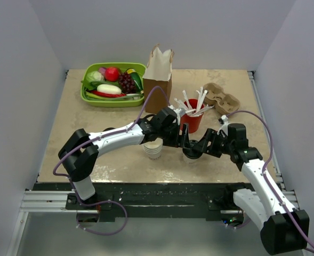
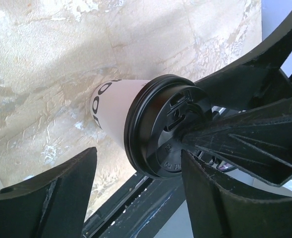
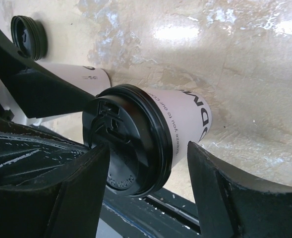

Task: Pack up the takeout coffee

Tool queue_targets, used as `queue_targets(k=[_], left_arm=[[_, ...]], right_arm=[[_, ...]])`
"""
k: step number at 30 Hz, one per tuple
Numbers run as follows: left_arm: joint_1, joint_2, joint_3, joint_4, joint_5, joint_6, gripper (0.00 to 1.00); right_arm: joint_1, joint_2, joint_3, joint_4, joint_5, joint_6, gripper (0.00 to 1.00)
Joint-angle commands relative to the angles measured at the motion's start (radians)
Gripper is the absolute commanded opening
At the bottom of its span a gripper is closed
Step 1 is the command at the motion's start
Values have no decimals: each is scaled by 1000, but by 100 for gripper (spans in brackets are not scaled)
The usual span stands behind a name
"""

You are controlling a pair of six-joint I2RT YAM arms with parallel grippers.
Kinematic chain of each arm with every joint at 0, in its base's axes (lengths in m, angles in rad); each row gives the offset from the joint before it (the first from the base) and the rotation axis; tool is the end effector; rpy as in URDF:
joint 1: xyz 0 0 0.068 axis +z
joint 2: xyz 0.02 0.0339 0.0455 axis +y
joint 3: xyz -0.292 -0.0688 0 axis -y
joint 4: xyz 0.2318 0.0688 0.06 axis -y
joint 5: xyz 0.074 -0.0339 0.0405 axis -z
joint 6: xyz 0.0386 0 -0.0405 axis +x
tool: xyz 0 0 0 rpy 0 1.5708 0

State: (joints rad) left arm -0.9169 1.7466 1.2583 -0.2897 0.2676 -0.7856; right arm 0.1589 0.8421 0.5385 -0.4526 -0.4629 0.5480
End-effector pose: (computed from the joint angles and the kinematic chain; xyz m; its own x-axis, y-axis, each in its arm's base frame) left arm 0.2250 -0.3103 0.2672 -0.9242 0.0847 -0.3723 0.3202 0.7030 -0.6350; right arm 0.1391 0.0397 0.2448 -0.8192 0.3408 -0.4613 -0.0417 0.7668 0.6405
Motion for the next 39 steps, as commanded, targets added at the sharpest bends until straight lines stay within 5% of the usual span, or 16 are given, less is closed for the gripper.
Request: queue_targets(k=[1,11,19,28,34,39], left_arm=[[-4,-30,0,55,27,29,73],[-5,-22,23,44,1,43,73],[-5,44,33,27,-1,37,61],[-5,48,-7,18,-14,23,43],[-5,34,-43,17,-33,16,41],[-5,19,-63,20,-31,11,40]], right_arm=[[2,-2,32,25,-46,13,67],[2,-21,57,6,26,10,63],[4,3,11,43,18,20,57],[2,-11,-67,34,89,27,36],[1,-34,-138,69,148,30,24],[1,-70,-127,48,172,30,24]])
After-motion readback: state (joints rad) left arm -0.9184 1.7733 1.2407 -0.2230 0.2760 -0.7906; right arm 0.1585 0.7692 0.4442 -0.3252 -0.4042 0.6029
